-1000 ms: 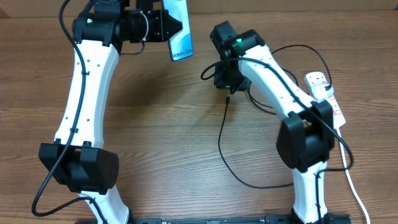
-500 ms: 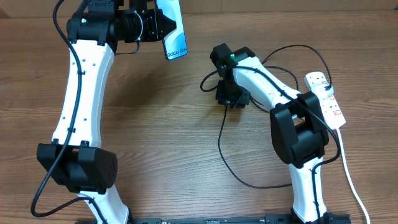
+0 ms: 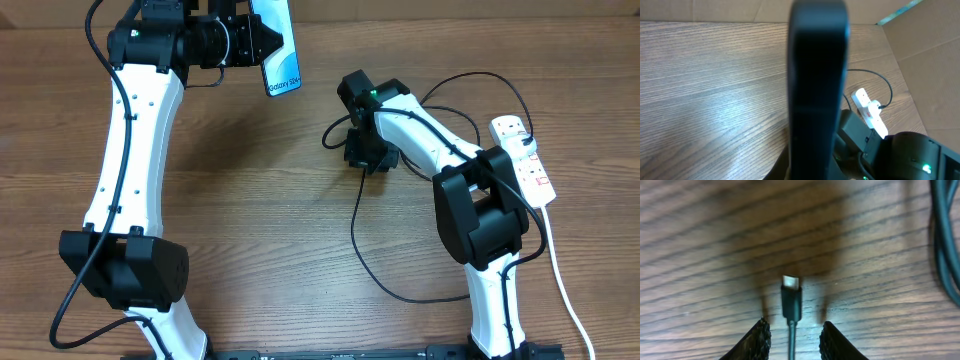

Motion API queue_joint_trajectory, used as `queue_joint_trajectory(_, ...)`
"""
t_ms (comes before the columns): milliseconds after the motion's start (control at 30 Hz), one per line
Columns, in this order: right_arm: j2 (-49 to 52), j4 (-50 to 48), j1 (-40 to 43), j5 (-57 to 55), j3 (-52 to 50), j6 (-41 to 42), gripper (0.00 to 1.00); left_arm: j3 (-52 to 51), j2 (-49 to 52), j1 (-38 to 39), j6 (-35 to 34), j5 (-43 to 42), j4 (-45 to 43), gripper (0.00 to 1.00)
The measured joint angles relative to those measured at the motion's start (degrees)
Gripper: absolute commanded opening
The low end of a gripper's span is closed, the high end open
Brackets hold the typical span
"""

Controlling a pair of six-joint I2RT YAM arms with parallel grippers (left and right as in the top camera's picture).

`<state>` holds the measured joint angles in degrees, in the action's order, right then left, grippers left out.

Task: Plug charger to phone and switch on socket

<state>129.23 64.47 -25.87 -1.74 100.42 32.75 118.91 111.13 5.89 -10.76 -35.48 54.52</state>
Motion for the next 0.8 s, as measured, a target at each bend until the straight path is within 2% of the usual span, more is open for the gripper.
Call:
queue_joint_trajectory(667,-0.7,-4.5,0.0,0.2,-2.6,-2.5,0.17,0.0,0.0,0.0,0.0,0.0,0.0,0.04)
queue_joint_trajectory(800,-0.8,-4.8,0.0,0.3,-2.6,-2.6,0.16,0.0,0.0,0.0,0.0,0.0,0.0,0.04)
